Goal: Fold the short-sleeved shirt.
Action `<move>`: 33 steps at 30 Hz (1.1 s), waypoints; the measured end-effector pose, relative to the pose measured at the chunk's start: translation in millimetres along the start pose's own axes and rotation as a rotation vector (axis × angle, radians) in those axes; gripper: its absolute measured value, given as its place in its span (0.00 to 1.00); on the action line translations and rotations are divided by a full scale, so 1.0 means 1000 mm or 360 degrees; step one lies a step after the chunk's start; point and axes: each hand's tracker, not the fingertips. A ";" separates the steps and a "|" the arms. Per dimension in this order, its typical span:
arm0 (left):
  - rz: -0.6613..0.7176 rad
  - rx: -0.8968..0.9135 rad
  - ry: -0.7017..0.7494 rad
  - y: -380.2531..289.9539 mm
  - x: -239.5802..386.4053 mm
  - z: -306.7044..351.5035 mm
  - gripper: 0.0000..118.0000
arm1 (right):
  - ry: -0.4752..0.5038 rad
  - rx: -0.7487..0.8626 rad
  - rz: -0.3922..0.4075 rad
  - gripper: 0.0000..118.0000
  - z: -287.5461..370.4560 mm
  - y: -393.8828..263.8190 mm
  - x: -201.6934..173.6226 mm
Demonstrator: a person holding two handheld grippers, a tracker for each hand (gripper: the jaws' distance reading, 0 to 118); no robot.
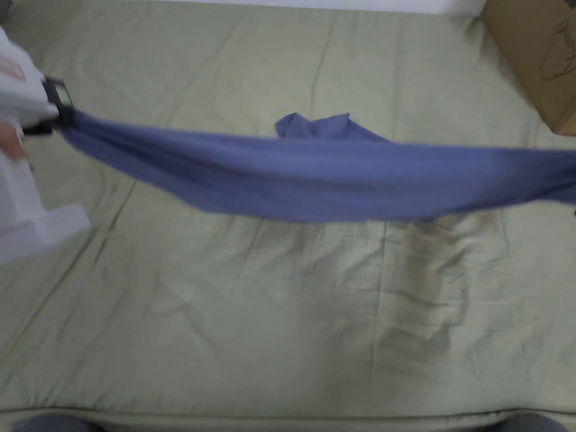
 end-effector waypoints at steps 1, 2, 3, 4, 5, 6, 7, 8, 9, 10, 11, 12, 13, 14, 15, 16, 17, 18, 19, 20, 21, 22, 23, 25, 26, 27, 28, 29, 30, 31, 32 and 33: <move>0.0006 -0.0055 0.0013 -0.021 -0.007 0.000 0.00 | -0.0014 -0.0054 0.0032 0.01 -0.002 -0.021 0.008; 0.0016 -0.0090 0.0036 -0.039 -0.013 -0.002 0.00 | -0.0020 -0.0112 0.0071 0.01 -0.004 -0.039 0.013; -0.0001 -0.0145 0.0066 -0.059 -0.021 -0.003 0.00 | -0.0003 -0.0156 0.0079 0.01 -0.006 -0.061 0.021; -0.0002 -0.0169 0.0084 -0.075 -0.031 -0.008 0.00 | -0.0011 -0.0209 0.0064 0.01 -0.008 -0.080 0.029; -0.0021 -0.0222 0.0107 -0.090 -0.038 -0.010 0.00 | -0.0012 -0.0259 0.0043 0.01 -0.010 -0.097 0.036; -0.0035 -0.0261 0.0126 -0.106 -0.045 -0.011 0.00 | 0.0004 -0.0298 0.0012 0.01 -0.010 -0.114 0.042; -0.0046 -0.0289 0.0139 -0.122 -0.052 -0.012 0.00 | -0.0002 -0.0336 -0.0004 0.01 -0.010 -0.131 0.049; -0.0051 -0.0320 0.0147 -0.131 -0.060 -0.014 0.00 | 0.0006 -0.0355 -0.0003 0.01 -0.011 -0.144 0.054; -0.0030 -0.0332 0.0158 -0.143 -0.067 -0.015 0.00 | 0.0015 -0.0380 0.0015 0.01 -0.011 -0.158 0.058; 0.0016 -0.0357 0.0172 -0.152 -0.073 -0.014 0.00 | 0.0012 -0.0395 0.0043 0.01 -0.008 -0.169 0.060; 0.0073 -0.0374 0.0179 -0.159 -0.079 -0.015 0.00 | 0.0006 -0.0406 0.0074 0.01 -0.006 -0.178 0.062; 0.0117 -0.0393 0.0164 -0.164 -0.085 -0.015 0.00 | 0.0030 -0.0414 0.0097 0.01 -0.004 -0.186 0.064; 0.0166 -0.0387 0.0167 -0.168 -0.089 -0.014 0.02 | 0.0044 -0.0409 0.0096 0.01 -0.001 -0.194 0.066; 0.0217 -0.0363 0.0217 -0.171 -0.093 -0.013 0.17 | 0.0043 -0.0400 0.0086 0.05 0.001 -0.198 0.067; 0.0236 -0.0343 0.0266 -0.173 -0.096 -0.012 0.34 | 0.0045 -0.0393 0.0085 0.18 0.004 -0.201 0.069; 0.0249 -0.0319 0.0280 -0.172 -0.099 -0.010 0.57 | 0.0047 -0.0388 0.0075 0.42 0.007 -0.201 0.071; 0.0254 -0.0305 0.0276 -0.169 -0.103 -0.007 0.82 | 0.0035 -0.0384 0.0062 0.75 0.010 -0.197 0.073; 0.0270 -0.0270 0.0278 -0.164 -0.107 -0.002 0.94 | 0.0011 -0.0344 0.0047 0.88 0.016 -0.193 0.076; 0.0277 -0.0181 0.0271 -0.155 -0.107 0.007 1.00 | -0.0012 -0.0232 0.0036 0.91 0.025 -0.186 0.077; 0.0266 -0.0081 0.0248 -0.149 -0.105 0.016 1.00 | -0.0017 -0.0140 0.0068 0.91 0.034 -0.178 0.075; 0.0243 0.0045 0.0208 -0.139 -0.101 0.026 1.00 | -0.0021 -0.0057 0.0098 0.91 0.043 -0.168 0.072; 0.0210 0.0157 0.0187 -0.130 -0.095 0.037 1.00 | -0.0023 0.0005 0.0137 0.91 0.052 -0.158 0.068; 0.0179 0.0272 0.0175 -0.122 -0.087 0.048 1.00 | -0.0013 0.0096 0.0156 0.91 0.063 -0.149 0.061; 0.0096 0.0497 0.0117 -0.112 -0.067 0.072 1.00 | 0.0059 0.0307 0.0176 0.91 0.087 -0.137 0.046; 0.0036 0.0609 0.0071 -0.108 -0.056 0.084 1.00 | 0.0101 0.0406 0.0194 0.91 0.097 -0.131 0.037; -0.0022 0.0705 0.0034 -0.105 -0.043 0.096 1.00 | 0.0136 0.0495 0.0226 0.91 0.110 -0.125 0.025; -0.0092 0.0783 0.0010 -0.105 -0.028 0.108 1.00 | 0.0177 0.0591 0.0258 0.91 0.123 -0.122 0.013; -0.0160 0.0830 0.0002 -0.105 -0.015 0.117 1.00 | 0.0219 0.0674 0.0287 0.92 0.134 -0.121 0.002; -0.0243 0.0874 -0.0004 -0.105 -0.001 0.126 1.00 | 0.0263 0.0751 0.0309 0.93 0.142 -0.120 -0.009; -0.0323 0.0903 -0.0015 -0.106 0.012 0.133 1.00 | 0.0306 0.0804 0.0309 0.94 0.150 -0.121 -0.022; -0.0372 0.0931 -0.0030 -0.110 0.022 0.137 1.00 | 0.0359 0.0838 0.0309 0.94 0.158 -0.121 -0.032; -0.0404 0.0963 -0.0053 -0.114 0.033 0.141 1.00 | 0.0432 0.0866 0.0299 0.94 0.164 -0.124 -0.043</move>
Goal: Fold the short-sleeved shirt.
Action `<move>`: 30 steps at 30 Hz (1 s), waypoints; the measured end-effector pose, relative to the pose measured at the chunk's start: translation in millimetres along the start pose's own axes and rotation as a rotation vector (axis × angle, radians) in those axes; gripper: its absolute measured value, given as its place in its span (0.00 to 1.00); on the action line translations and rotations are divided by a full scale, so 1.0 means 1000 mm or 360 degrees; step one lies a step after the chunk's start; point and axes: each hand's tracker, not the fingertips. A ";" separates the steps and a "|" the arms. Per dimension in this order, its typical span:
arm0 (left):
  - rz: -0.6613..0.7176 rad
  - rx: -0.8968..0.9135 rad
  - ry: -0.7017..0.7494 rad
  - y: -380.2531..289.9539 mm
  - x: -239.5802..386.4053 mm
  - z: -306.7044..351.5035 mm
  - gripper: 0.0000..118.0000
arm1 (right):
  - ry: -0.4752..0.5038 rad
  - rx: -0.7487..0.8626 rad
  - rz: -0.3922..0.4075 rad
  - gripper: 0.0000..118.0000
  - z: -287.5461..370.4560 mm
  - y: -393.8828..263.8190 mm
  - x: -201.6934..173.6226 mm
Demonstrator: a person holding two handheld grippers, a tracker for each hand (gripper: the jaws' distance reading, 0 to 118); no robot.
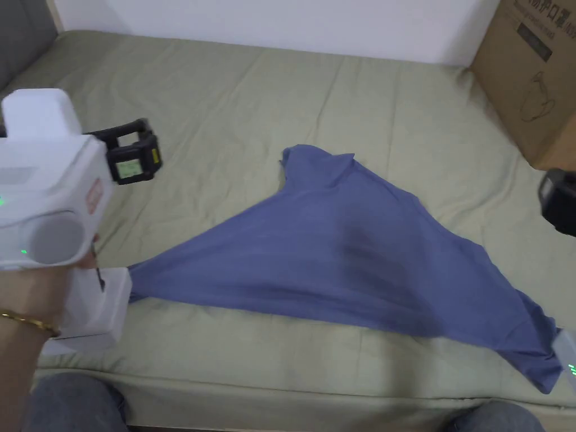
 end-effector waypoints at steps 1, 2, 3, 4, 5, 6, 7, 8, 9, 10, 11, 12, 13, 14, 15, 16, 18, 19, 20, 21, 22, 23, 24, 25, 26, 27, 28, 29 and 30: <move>-0.0015 0.0022 -0.0017 0.001 0.010 0.004 1.00 | 0.0050 0.0027 -0.0022 0.94 0.001 -0.001 -0.009; -0.0023 0.0027 -0.0022 0.000 0.018 0.008 0.99 | 0.0085 0.0049 -0.0034 0.94 0.003 -0.001 -0.019; -0.0031 0.0024 -0.0030 -0.003 0.023 0.009 0.99 | 0.0111 0.0062 -0.0038 0.94 0.004 -0.001 -0.027; -0.0064 0.0015 -0.0068 -0.006 0.030 0.012 0.98 | 0.0111 0.0063 -0.0032 0.94 0.006 -0.003 -0.036; -0.0093 0.0006 -0.0089 -0.009 0.036 0.015 0.92 | 0.0112 0.0064 -0.0031 0.93 0.007 -0.006 -0.042; -0.0117 0.0011 -0.0107 -0.012 0.041 0.019 0.81 | 0.0128 0.0072 -0.0025 0.93 0.009 -0.009 -0.048; -0.0124 0.0012 -0.0122 -0.018 0.044 0.020 0.66 | 0.0140 0.0076 -0.0026 0.92 0.011 -0.012 -0.052; -0.0121 0.0002 -0.0137 -0.020 0.046 0.022 0.42 | 0.0158 0.0076 -0.0033 0.88 0.013 -0.013 -0.055; -0.0109 -0.0014 -0.0163 -0.022 0.048 0.024 0.26 | 0.0183 0.0079 -0.0045 0.80 0.012 -0.018 -0.057; -0.0074 -0.0014 -0.0182 -0.025 0.050 0.025 0.12 | 0.0192 0.0080 -0.0056 0.66 0.013 -0.020 -0.060; -0.0049 -0.0012 -0.0193 -0.029 0.051 0.026 0.00 | 0.0191 0.0079 -0.0055 0.41 0.013 -0.021 -0.062; -0.0056 -0.0024 -0.0187 -0.030 0.053 0.025 0.00 | 0.0195 0.0075 -0.0052 0.20 0.012 -0.023 -0.065; -0.0055 -0.0044 -0.0208 -0.032 0.055 0.024 0.00 | 0.0203 0.0075 -0.0046 0.01 0.011 -0.024 -0.068; -0.0060 -0.0055 -0.0231 -0.033 0.056 0.024 0.00 | 0.0212 0.0077 -0.0054 0.00 0.010 -0.026 -0.068; -0.0062 -0.0061 -0.0242 -0.036 0.056 0.022 0.00 | 0.0237 0.0059 -0.0049 0.00 0.009 -0.025 -0.068; -0.0078 -0.0062 -0.0248 -0.038 0.057 0.022 0.00 | 0.0241 0.0057 -0.0052 0.00 0.008 -0.026 -0.068; -0.0095 -0.0057 -0.0248 -0.039 0.059 0.021 0.00 | 0.0227 0.0065 -0.0050 0.00 0.007 -0.028 -0.072; -0.0079 -0.0057 -0.0263 -0.039 0.057 0.023 0.00 | 0.0225 0.0064 -0.0048 0.00 0.007 -0.028 -0.071; -0.0056 -0.0065 -0.0268 -0.039 0.057 0.022 0.00 | 0.0228 0.0058 -0.0054 0.00 0.006 -0.028 -0.070; -0.0045 -0.0069 -0.0270 -0.039 0.056 0.020 0.00 | 0.0233 0.0057 -0.0061 0.00 0.008 -0.028 -0.072; -0.0040 -0.0069 -0.0264 -0.039 0.056 0.019 0.00 | 0.0230 0.0059 -0.0065 0.00 0.007 -0.028 -0.072; -0.0039 -0.0067 -0.0258 -0.038 0.055 0.020 0.00 | 0.0227 0.0056 -0.0063 0.00 0.006 -0.027 -0.071; -0.0043 -0.0067 -0.0253 -0.038 0.054 0.019 0.00 | 0.0228 0.0055 -0.0061 0.00 0.005 -0.027 -0.071; -0.0048 -0.0068 -0.0249 -0.038 0.053 0.017 0.00 | 0.0227 0.0058 -0.0059 0.00 0.007 -0.027 -0.073; -0.0051 -0.0070 -0.0243 -0.037 0.052 0.016 0.00 | 0.0227 0.0058 -0.0057 0.00 0.007 -0.027 -0.072; -0.0048 -0.0071 -0.0236 -0.036 0.048 0.015 0.00 | 0.0227 0.0055 -0.0053 0.00 0.005 -0.027 -0.072; -0.0040 -0.0074 -0.0223 -0.035 0.045 0.011 0.00 | 0.0228 0.0052 -0.0050 0.00 0.004 -0.026 -0.071; -0.0024 -0.0080 -0.0194 -0.034 0.042 0.007 0.12 | 0.0230 0.0049 -0.0044 0.00 0.005 -0.026 -0.072; -0.0013 -0.0088 -0.0185 -0.034 0.036 0.002 0.28 | 0.0231 0.0043 -0.0039 0.00 0.005 -0.026 -0.072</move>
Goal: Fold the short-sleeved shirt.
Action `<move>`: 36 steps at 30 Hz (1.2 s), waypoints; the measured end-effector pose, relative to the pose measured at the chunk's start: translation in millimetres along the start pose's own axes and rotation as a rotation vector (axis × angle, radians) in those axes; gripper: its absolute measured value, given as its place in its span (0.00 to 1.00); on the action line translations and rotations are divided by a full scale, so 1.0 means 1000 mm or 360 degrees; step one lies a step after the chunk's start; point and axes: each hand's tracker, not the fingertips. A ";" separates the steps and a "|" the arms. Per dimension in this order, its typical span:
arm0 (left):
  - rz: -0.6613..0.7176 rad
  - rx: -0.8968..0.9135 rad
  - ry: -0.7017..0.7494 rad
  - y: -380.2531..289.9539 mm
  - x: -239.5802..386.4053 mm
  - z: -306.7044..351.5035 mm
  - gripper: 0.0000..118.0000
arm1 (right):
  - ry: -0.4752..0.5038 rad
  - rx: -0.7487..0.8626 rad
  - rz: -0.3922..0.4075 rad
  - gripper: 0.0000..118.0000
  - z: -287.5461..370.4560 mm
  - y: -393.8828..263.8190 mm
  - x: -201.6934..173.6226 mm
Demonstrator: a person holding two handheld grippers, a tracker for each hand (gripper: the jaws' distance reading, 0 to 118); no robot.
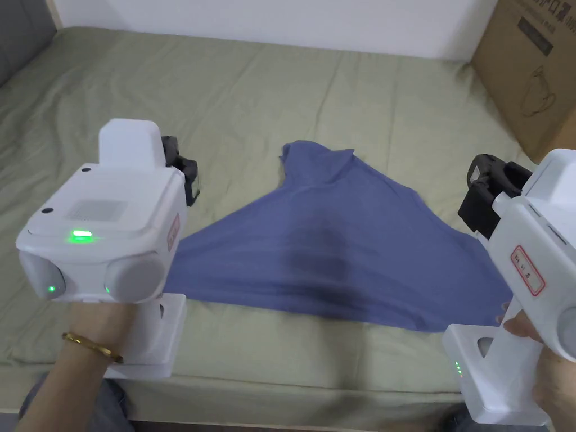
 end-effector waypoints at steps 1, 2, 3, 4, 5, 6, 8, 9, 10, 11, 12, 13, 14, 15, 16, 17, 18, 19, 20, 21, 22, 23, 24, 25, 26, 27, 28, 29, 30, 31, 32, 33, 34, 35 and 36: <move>0.0018 -0.0028 0.0023 0.002 -0.008 -0.003 0.40 | -0.0002 -0.0003 0.0005 0.00 -0.001 0.000 0.001; 0.0048 -0.0071 0.0049 0.003 -0.016 -0.008 0.47 | -0.0005 -0.0008 0.0010 0.00 -0.002 0.000 0.001; 0.0080 -0.0126 0.0076 0.003 -0.027 -0.015 0.47 | -0.0007 -0.0015 0.0018 0.00 -0.002 -0.001 0.001; 0.0089 -0.0202 0.0095 0.002 -0.038 -0.023 0.65 | -0.0007 -0.0020 0.0020 0.00 -0.003 -0.001 0.001; 0.0088 -0.0287 0.0122 0.003 -0.049 -0.028 0.89 | -0.0008 -0.0025 0.0019 0.00 -0.004 -0.002 0.001; 0.0074 -0.0369 0.0187 -0.001 -0.059 -0.035 1.00 | -0.0009 -0.0035 0.0020 0.00 -0.006 -0.002 0.002; 0.0097 -0.0528 0.0169 -0.006 -0.078 -0.046 1.00 | -0.0010 -0.0047 0.0022 0.00 -0.008 -0.005 0.001; 0.0081 -0.0645 0.0191 -0.012 -0.090 -0.053 1.00 | -0.0008 -0.0059 0.0021 0.00 -0.010 -0.006 0.000; 0.0119 -0.0761 0.0225 -0.020 -0.100 -0.060 1.00 | -0.0005 -0.0071 0.0019 0.00 -0.012 -0.007 0.000; 0.0161 -0.0839 0.0247 -0.029 -0.109 -0.066 1.00 | -0.0005 -0.0077 0.0018 0.00 -0.014 -0.008 -0.001; 0.0209 -0.0954 0.0255 -0.040 -0.118 -0.071 1.00 | -0.0007 -0.0086 0.0024 0.00 -0.015 -0.010 -0.002; 0.0256 -0.1078 0.0261 -0.052 -0.129 -0.080 1.00 | -0.0010 -0.0098 0.0032 0.00 -0.017 -0.011 -0.002; 0.0283 -0.1172 0.0257 -0.061 -0.135 -0.084 1.00 | -0.0012 -0.0109 0.0034 0.00 -0.019 -0.012 -0.003; 0.0303 -0.1270 0.0254 -0.071 -0.138 -0.086 1.00 | -0.0014 -0.0123 0.0037 0.00 -0.020 -0.014 -0.003; 0.0320 -0.1336 0.0257 -0.080 -0.140 -0.087 1.00 | -0.0017 -0.0135 0.0042 0.00 -0.022 -0.016 -0.004; 0.0308 -0.1376 0.0246 -0.087 -0.142 -0.090 1.00 | -0.0018 -0.0144 0.0046 0.00 -0.024 -0.017 -0.004; 0.0291 -0.1403 0.0237 -0.094 -0.142 -0.091 1.00 | -0.0023 -0.0155 0.0050 0.00 -0.025 -0.018 -0.005; 0.0283 -0.1408 0.0248 -0.100 -0.141 -0.092 1.00 | -0.0023 -0.0165 0.0054 0.00 -0.027 -0.019 -0.005; 0.0280 -0.1402 0.0254 -0.103 -0.139 -0.092 0.94 | -0.0024 -0.0174 0.0055 0.00 -0.028 -0.020 -0.006; 0.0280 -0.1410 0.0252 -0.105 -0.139 -0.095 0.86 | -0.0026 -0.0183 0.0056 0.00 -0.030 -0.021 -0.006; 0.0283 -0.1418 0.0251 -0.108 -0.138 -0.097 0.73 | -0.0026 -0.0191 0.0057 0.00 -0.031 -0.022 -0.007; 0.0283 -0.1434 0.0242 -0.110 -0.137 -0.099 0.60 | -0.0026 -0.0199 0.0059 0.00 -0.032 -0.023 -0.006; 0.0270 -0.1454 0.0223 -0.115 -0.136 -0.102 0.50 | -0.0027 -0.0206 0.0059 0.00 -0.034 -0.024 -0.007; 0.0244 -0.1483 0.0221 -0.119 -0.138 -0.108 0.33 | -0.0028 -0.0210 0.0058 0.00 -0.034 -0.024 -0.007; 0.0243 -0.1519 0.0210 -0.122 -0.137 -0.110 0.03 | -0.0028 -0.0216 0.0059 0.00 -0.035 -0.025 -0.007; 0.0272 -0.1528 0.0235 -0.126 -0.138 -0.110 0.01 | -0.0028 -0.0220 0.0062 0.00 -0.035 -0.024 -0.007; 0.0381 -0.1492 0.0231 -0.126 -0.139 -0.106 0.00 | -0.0030 -0.0225 0.0068 0.00 -0.035 -0.025 -0.008; 0.0435 -0.1490 0.0209 -0.127 -0.141 -0.109 0.00 | -0.0030 -0.0232 0.0076 0.00 -0.037 -0.025 -0.008; 0.0422 -0.1489 0.0170 -0.127 -0.141 -0.107 0.00 | -0.0031 -0.0243 0.0082 0.00 -0.040 -0.024 -0.007; 0.0400 -0.1476 0.0160 -0.126 -0.140 -0.103 0.00 | -0.0027 -0.0256 0.0080 0.00 -0.044 -0.024 -0.006; 0.0371 -0.1446 0.0169 -0.123 -0.138 -0.099 0.00 | -0.0017 -0.0267 0.0076 0.00 -0.049 -0.022 -0.005; 0.0340 -0.1359 0.0210 -0.117 -0.138 -0.097 0.00 | -0.0012 -0.0275 0.0076 0.00 -0.054 -0.020 -0.004; 0.0329 -0.1271 0.0230 -0.110 -0.138 -0.090 0.00 | -0.0006 -0.0285 0.0084 0.00 -0.060 -0.016 -0.004; 0.0335 -0.1208 0.0234 -0.103 -0.137 -0.084 0.00 | 0.0015 -0.0306 0.0100 0.00 -0.068 -0.011 -0.004; 0.0363 -0.1135 0.0222 -0.095 -0.137 -0.077 0.00 | 0.0037 -0.0334 0.0114 0.00 -0.078 -0.006 -0.004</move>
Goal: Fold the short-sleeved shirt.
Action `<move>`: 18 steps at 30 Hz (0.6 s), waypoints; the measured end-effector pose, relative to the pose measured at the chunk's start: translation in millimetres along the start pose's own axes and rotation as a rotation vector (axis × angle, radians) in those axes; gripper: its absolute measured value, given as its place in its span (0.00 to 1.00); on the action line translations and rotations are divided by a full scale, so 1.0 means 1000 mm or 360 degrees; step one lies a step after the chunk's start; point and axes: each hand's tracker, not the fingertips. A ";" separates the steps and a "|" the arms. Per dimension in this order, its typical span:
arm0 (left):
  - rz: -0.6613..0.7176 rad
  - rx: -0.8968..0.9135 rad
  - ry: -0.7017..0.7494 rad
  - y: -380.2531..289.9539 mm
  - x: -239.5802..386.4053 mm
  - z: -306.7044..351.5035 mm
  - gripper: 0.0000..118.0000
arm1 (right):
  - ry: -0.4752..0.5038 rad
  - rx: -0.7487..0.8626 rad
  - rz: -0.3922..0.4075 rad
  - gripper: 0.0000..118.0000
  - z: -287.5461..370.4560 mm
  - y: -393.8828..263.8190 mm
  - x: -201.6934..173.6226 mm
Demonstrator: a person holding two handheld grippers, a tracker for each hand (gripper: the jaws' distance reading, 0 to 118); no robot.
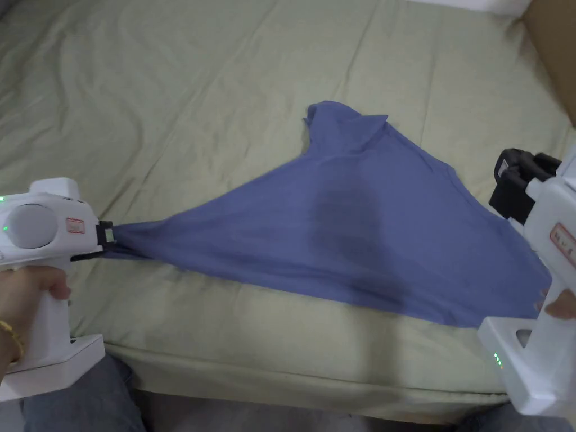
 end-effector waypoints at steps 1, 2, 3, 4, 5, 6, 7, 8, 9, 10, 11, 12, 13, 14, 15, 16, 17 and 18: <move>0.0008 0.0067 -0.0010 0.003 0.003 0.009 0.00 | 0.0022 -0.0006 0.0002 0.00 -0.010 0.008 0.002; 0.0002 0.0124 -0.0018 0.004 0.006 0.018 0.00 | 0.0048 -0.0041 0.0022 0.00 -0.023 0.017 0.003; -0.0008 0.0157 -0.0022 0.004 0.009 0.025 0.00 | 0.0068 -0.0103 0.0045 0.00 -0.036 0.027 0.003; -0.0013 0.0173 -0.0025 0.004 0.013 0.030 0.00 | 0.0108 -0.0165 0.0035 0.00 -0.050 0.036 0.005; -0.0027 0.0209 -0.0032 0.005 0.020 0.037 0.00 | 0.0144 -0.0197 -0.0019 0.03 -0.067 0.045 0.006; -0.0040 0.0224 -0.0035 0.004 0.023 0.040 0.00 | 0.0176 -0.0229 -0.0057 0.14 -0.082 0.054 0.007; -0.0044 0.0228 -0.0031 0.003 0.026 0.043 0.00 | 0.0179 -0.0306 -0.0035 0.36 -0.100 0.065 0.006; -0.0041 0.0235 -0.0026 0.003 0.028 0.045 0.00 | 0.0180 -0.0368 -0.0011 0.72 -0.120 0.075 0.005; -0.0036 0.0241 -0.0024 0.003 0.032 0.045 0.00 | 0.0187 -0.0435 0.0020 0.89 -0.140 0.083 0.002; -0.0026 0.0246 -0.0023 0.003 0.033 0.046 0.00 | 0.0208 -0.0514 0.0042 0.98 -0.160 0.090 -0.001; -0.0011 0.0251 -0.0019 0.002 0.033 0.047 0.00 | 0.0259 -0.0619 0.0078 0.99 -0.182 0.096 -0.002; 0.0003 0.0256 -0.0013 0.001 0.034 0.048 0.00 | 0.0296 -0.0699 0.0097 1.00 -0.205 0.100 -0.004; 0.0007 0.0257 -0.0006 0.002 0.034 0.044 0.00 | 0.0284 -0.0740 0.0094 1.00 -0.223 0.101 -0.006; 0.0007 0.0257 0.0011 0.002 0.035 0.041 0.00 | 0.0253 -0.0797 0.0097 1.00 -0.246 0.100 -0.008; 0.0004 0.0251 0.0037 0.001 0.036 0.037 0.00 | 0.0239 -0.0874 0.0116 1.00 -0.268 0.098 -0.009; -0.0006 0.0226 0.0064 0.001 0.036 0.033 0.00 | 0.0242 -0.0925 0.0140 1.00 -0.288 0.094 -0.010; -0.0002 0.0202 0.0086 0.001 0.036 0.027 0.00 | 0.0228 -0.0987 0.0173 1.00 -0.310 0.089 -0.011; 0.0018 0.0193 0.0091 0.001 0.035 0.024 0.00 | 0.0195 -0.1035 0.0217 1.00 -0.330 0.083 -0.012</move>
